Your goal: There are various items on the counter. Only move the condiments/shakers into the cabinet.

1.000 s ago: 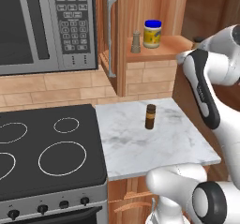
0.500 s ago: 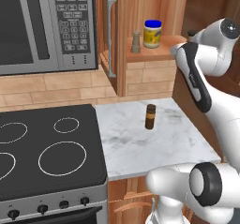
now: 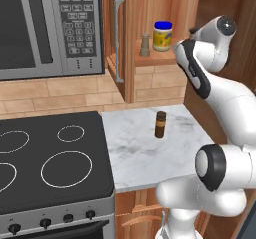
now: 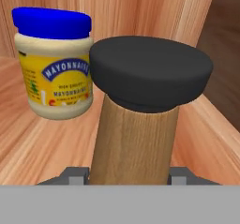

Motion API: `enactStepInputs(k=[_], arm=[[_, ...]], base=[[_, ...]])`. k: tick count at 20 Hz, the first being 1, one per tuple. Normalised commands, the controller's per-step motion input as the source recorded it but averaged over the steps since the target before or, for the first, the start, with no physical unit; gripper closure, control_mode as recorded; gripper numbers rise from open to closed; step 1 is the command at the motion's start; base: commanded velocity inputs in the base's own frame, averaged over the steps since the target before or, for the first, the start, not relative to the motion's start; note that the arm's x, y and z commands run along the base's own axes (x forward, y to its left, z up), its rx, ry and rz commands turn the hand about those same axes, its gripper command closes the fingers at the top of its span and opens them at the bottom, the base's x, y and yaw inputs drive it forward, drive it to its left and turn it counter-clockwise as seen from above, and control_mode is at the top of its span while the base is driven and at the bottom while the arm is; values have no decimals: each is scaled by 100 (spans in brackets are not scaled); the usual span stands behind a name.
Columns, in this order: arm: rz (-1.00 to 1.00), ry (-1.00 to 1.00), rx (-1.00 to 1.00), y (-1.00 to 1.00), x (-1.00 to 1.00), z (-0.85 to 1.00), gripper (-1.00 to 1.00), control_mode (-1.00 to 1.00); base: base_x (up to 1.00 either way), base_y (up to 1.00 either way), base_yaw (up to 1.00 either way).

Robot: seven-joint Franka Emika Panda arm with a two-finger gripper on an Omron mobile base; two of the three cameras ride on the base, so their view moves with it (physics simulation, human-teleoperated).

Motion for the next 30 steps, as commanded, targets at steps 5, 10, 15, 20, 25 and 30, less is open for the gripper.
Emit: enactStepInputs(k=[5,10,15,20,25,30], arm=[[0,0,2,-13,39,0,100,-100],[0,0,1,-2,20,-13,100,-100],[0,1,-2,0,9,-39,100,-100],[0,2,0,0,18,-25,100,-100],[0,0,0,-8,22,-1,100,-100],[0,0,0,-9,30,-8,100,-100]], base=[[0,0,0],[0,0,0],[0,0,0],[0,0,0],[0,0,0],[0,0,0]])
